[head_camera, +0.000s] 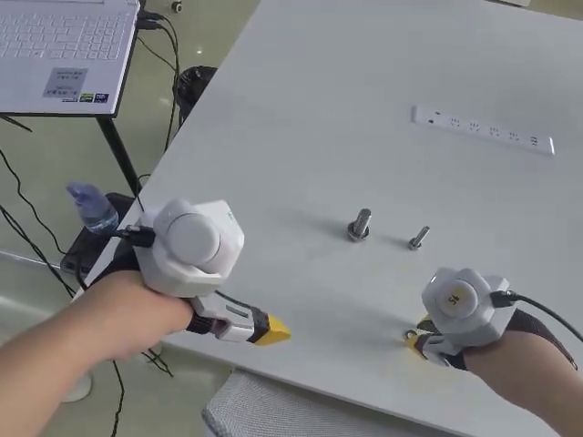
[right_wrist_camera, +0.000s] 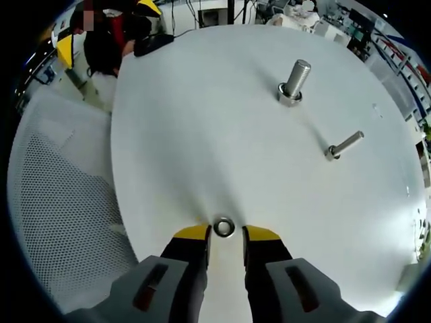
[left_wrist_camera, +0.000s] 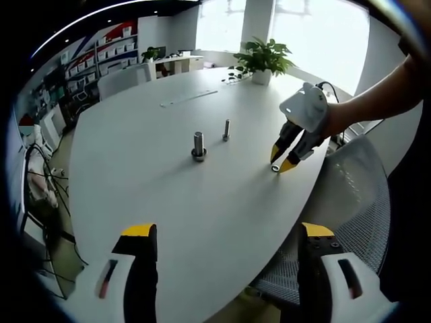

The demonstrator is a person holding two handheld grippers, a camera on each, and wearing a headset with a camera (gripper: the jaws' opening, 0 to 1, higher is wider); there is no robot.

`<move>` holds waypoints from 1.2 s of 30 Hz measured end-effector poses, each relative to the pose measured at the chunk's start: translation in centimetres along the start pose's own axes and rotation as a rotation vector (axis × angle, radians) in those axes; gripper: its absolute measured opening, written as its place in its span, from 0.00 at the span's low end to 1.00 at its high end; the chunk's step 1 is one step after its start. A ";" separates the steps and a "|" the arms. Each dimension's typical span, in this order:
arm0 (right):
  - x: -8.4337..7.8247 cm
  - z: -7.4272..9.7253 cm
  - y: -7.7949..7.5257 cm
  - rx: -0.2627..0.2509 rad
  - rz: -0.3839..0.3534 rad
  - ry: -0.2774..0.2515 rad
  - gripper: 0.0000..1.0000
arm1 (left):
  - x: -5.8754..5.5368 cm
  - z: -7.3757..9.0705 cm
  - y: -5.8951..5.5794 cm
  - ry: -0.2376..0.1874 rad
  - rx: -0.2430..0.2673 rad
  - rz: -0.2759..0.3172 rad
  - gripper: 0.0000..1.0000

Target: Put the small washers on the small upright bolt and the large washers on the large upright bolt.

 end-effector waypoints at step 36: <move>0.0 0.1 0.2 0.040 -0.001 0.048 0.12 | 0.5 0.3 -0.2 -0.006 0.018 0.002 0.88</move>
Point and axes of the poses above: the centre of the closed fingertips' face, and the gripper's own axes: z roughly backward along the fingers, y roughly to its left, x roughly out of its top, the point moved 3 cm from there along z, roughly backward along the fingers, and after that the axes turned 5 degrees about y, right-handed, at the moved point
